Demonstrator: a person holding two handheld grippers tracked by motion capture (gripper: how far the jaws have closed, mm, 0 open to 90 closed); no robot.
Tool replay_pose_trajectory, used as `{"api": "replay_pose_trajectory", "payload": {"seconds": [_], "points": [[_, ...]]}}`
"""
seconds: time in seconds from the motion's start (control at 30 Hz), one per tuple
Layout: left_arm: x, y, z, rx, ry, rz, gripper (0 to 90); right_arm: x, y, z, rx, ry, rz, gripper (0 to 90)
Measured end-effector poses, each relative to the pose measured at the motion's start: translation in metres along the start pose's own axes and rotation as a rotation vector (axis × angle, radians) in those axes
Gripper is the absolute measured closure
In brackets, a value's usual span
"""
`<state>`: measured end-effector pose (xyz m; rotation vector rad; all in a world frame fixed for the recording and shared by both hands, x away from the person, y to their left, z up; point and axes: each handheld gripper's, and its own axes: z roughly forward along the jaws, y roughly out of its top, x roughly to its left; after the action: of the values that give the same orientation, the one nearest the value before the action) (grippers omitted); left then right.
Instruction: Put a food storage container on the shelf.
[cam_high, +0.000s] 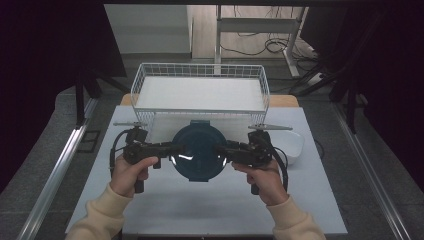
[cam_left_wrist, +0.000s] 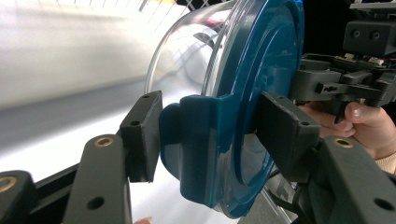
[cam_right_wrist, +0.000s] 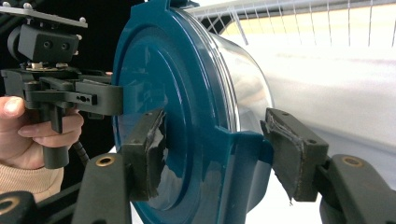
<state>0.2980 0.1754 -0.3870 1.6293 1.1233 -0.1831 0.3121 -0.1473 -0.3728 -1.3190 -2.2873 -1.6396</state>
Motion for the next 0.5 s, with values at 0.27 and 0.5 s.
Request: {"api": "replay_pose_trajectory", "payload": {"seconds": [0.27, 0.5], "points": [[-0.013, 0.03, -0.006, -0.014, 0.007, 0.035, 42.3, 0.004, 0.026, -0.007, -0.036, 0.008, -0.015, 40.4], [-0.022, 0.053, -0.012, -0.03, 0.01, 0.066, 42.3, 0.009, 0.051, -0.014, -0.062, 0.009, -0.043, 40.5]]}}
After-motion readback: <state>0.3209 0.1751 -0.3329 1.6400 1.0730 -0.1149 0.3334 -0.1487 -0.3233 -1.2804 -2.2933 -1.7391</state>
